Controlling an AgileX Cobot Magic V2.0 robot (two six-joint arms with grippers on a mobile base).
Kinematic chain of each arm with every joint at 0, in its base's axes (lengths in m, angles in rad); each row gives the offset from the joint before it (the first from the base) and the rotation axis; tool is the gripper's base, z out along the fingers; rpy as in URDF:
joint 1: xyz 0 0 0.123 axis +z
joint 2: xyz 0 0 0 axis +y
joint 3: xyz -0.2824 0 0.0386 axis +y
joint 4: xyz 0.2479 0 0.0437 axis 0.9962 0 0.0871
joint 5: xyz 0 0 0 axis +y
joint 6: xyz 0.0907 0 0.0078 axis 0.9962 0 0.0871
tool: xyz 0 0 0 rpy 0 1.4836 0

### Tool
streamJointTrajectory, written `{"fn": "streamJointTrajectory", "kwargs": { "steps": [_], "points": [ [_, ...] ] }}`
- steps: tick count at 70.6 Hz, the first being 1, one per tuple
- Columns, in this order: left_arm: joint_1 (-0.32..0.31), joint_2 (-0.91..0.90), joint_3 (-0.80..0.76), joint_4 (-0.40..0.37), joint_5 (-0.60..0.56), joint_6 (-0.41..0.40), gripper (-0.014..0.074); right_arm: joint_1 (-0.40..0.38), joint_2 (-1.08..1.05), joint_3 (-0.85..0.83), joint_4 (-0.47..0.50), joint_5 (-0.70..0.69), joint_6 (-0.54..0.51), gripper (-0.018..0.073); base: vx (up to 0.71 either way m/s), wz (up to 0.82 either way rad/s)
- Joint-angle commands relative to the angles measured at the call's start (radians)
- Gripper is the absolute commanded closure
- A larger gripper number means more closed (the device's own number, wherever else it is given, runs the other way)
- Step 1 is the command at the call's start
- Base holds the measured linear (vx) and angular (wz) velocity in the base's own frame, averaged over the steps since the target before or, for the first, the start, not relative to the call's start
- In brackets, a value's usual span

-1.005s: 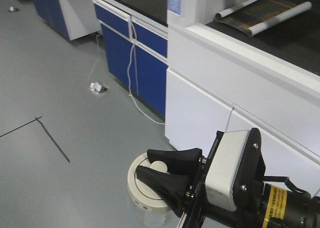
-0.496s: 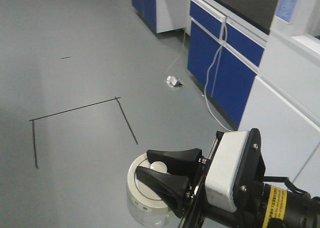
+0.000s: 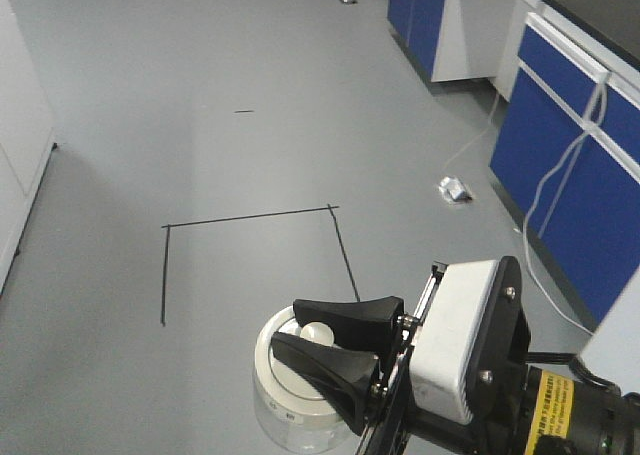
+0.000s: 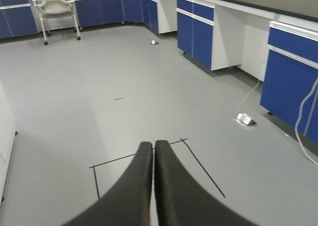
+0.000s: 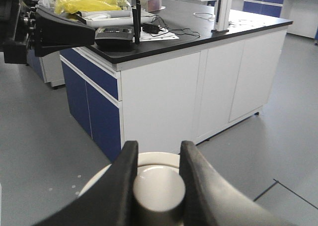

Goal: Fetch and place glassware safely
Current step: 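Hold the jar in the right gripper while the base turns away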

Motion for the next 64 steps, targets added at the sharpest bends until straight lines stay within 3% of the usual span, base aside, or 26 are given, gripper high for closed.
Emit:
{"fn": "streamJointTrajectory", "kwargs": {
  "steps": [1, 64],
  "points": [
    [-0.007, 0.005, -0.026, -0.009, -0.07, -0.005, 0.0603, 0.001, -0.024, -0.029, 0.013, -0.099, -0.003, 0.0562, 0.26, 0.24],
    [-0.007, 0.005, -0.026, -0.009, -0.071, -0.005, 0.0603, 0.001, -0.024, -0.029, 0.012, -0.098, -0.003, 0.0562, 0.4, 0.14]
  ]
}}
